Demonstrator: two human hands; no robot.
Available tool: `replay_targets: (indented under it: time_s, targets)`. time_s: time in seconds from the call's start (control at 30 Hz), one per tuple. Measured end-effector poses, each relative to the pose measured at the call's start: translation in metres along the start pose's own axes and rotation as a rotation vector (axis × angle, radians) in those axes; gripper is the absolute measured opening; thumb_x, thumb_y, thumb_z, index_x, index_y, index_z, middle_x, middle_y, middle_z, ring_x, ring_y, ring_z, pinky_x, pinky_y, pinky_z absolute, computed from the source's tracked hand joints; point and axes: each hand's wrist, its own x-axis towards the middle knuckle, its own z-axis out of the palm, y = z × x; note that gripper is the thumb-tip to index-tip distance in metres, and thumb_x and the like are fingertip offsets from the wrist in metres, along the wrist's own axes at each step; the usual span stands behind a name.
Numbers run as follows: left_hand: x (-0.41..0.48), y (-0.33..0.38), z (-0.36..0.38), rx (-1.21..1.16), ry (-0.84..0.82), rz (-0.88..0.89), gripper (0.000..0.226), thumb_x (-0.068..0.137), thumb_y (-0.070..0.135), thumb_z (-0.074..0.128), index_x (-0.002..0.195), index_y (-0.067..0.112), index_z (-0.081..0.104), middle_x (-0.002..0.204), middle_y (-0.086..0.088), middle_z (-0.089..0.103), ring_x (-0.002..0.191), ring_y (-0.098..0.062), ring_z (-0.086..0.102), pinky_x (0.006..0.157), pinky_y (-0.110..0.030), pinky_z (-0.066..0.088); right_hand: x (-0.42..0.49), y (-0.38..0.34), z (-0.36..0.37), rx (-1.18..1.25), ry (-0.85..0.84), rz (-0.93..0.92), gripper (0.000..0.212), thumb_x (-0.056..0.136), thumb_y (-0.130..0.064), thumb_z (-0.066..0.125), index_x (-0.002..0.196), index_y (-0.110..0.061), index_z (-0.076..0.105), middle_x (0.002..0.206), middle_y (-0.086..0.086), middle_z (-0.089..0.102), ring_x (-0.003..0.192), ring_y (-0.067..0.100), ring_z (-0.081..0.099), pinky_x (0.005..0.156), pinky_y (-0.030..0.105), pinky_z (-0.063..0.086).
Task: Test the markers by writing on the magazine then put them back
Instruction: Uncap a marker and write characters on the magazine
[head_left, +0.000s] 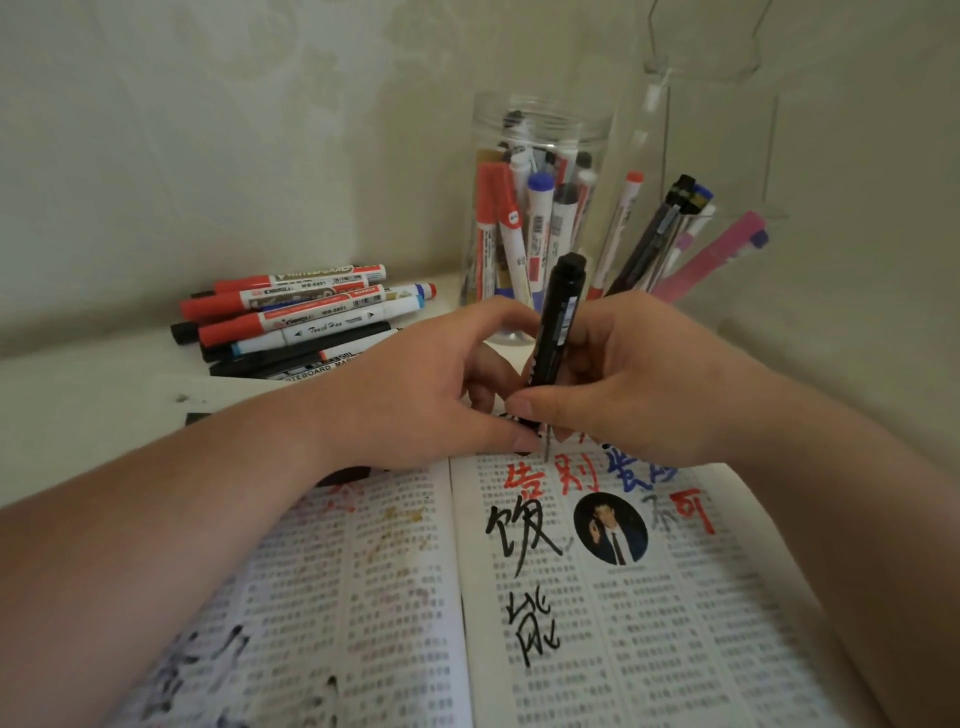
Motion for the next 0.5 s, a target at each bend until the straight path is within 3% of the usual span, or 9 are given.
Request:
replay_targets:
  time_s: [0.13,0.27,0.5]
  targets:
    - [-0.0001,0.0004,0.0008,0.023,0.012,0.014,0.073,0.075,0.019,0.088,0.133,0.038,0.048,0.09,0.008,0.077,0.084,-0.025,0.068,0.075,-0.031,0.054,0.0013,-0.0045,0.003,-0.04,-0.005,0.029,0.02,0.087,-0.017,0.078,0.074,-0.028,0.068,0.059,-0.016,0.067,0.051,-0.003,0.058,0.053,0.013,0.046]
    - [-0.0023,0.001,0.0001,0.023,0.014,0.014,0.074,0.075,0.019,0.088,0.133,0.038,0.048,0.088,0.009,0.076,0.079,-0.02,0.067,0.069,-0.021,0.05,0.0018,-0.0068,0.0037,-0.091,-0.001,0.053,0.013,0.088,-0.019,0.077,0.078,-0.024,0.07,0.07,-0.009,0.073,0.058,0.007,0.067,0.057,0.024,0.056]
    - [-0.0025,-0.0006,-0.0004,0.024,0.014,-0.006,0.066,0.076,0.022,0.088,0.131,0.037,0.055,0.089,0.01,0.076,0.084,-0.024,0.067,0.074,-0.029,0.05,0.0016,-0.0079,0.0053,-0.134,0.012,0.082,0.007,0.088,-0.024,0.077,0.085,-0.021,0.071,0.067,-0.008,0.068,0.056,-0.001,0.059,0.054,0.015,0.047]
